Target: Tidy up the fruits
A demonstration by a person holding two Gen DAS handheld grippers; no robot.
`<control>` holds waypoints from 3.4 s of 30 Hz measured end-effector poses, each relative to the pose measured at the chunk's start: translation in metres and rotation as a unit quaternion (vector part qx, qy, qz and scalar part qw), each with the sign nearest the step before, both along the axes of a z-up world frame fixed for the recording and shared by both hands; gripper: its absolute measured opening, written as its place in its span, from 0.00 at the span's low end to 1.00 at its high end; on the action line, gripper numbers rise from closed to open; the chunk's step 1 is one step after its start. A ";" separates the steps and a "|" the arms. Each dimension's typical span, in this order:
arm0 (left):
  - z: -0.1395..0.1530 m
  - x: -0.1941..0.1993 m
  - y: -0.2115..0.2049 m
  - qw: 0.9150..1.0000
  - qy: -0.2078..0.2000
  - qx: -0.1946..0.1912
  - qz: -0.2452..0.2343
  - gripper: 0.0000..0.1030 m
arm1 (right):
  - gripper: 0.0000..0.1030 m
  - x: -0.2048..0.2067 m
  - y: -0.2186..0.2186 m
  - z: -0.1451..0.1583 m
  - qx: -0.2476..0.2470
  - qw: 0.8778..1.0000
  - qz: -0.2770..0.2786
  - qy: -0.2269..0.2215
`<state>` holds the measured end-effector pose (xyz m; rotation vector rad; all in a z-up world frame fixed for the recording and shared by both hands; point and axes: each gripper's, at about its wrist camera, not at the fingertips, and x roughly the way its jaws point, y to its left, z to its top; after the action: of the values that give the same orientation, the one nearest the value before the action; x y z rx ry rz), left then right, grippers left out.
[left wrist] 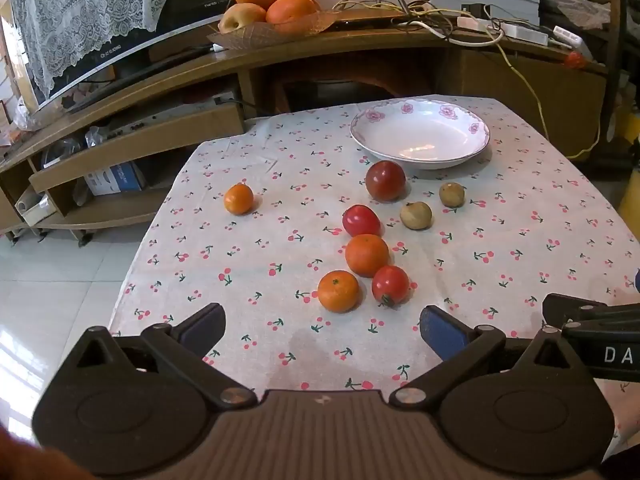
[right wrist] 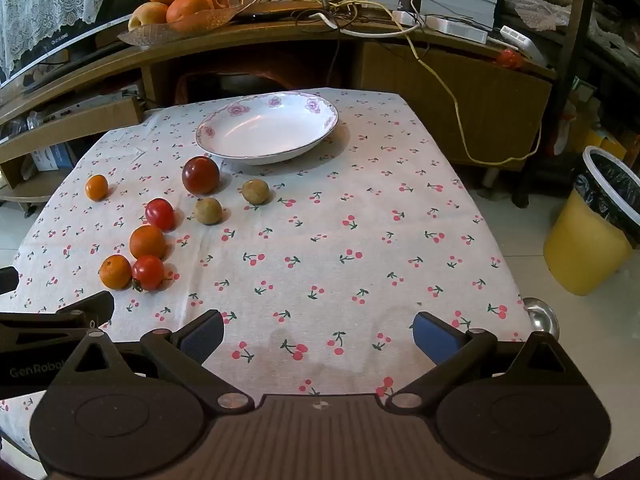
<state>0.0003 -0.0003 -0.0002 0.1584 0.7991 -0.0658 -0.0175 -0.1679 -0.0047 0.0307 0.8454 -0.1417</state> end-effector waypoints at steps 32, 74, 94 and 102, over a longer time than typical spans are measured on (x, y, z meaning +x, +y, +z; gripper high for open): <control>0.000 -0.001 0.001 1.000 -0.010 0.005 0.001 1.00 | 0.96 0.000 0.002 -0.002 0.000 1.000 0.001 0.000; -0.012 0.006 0.008 1.000 -0.009 0.018 -0.011 0.99 | 0.92 0.014 0.016 -0.015 0.010 0.999 0.034 0.023; -0.016 0.020 0.029 1.000 -0.008 0.016 -0.006 0.93 | 0.81 0.039 0.040 -0.016 0.011 0.994 0.107 0.028; -0.016 0.020 0.037 1.000 -0.012 0.027 -0.010 0.93 | 0.72 0.044 0.052 -0.015 0.010 0.989 0.148 0.026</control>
<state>0.0204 0.0369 -0.0162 0.2173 0.7751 -0.0621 0.0264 -0.1154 -0.0197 -0.0805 0.8943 0.1451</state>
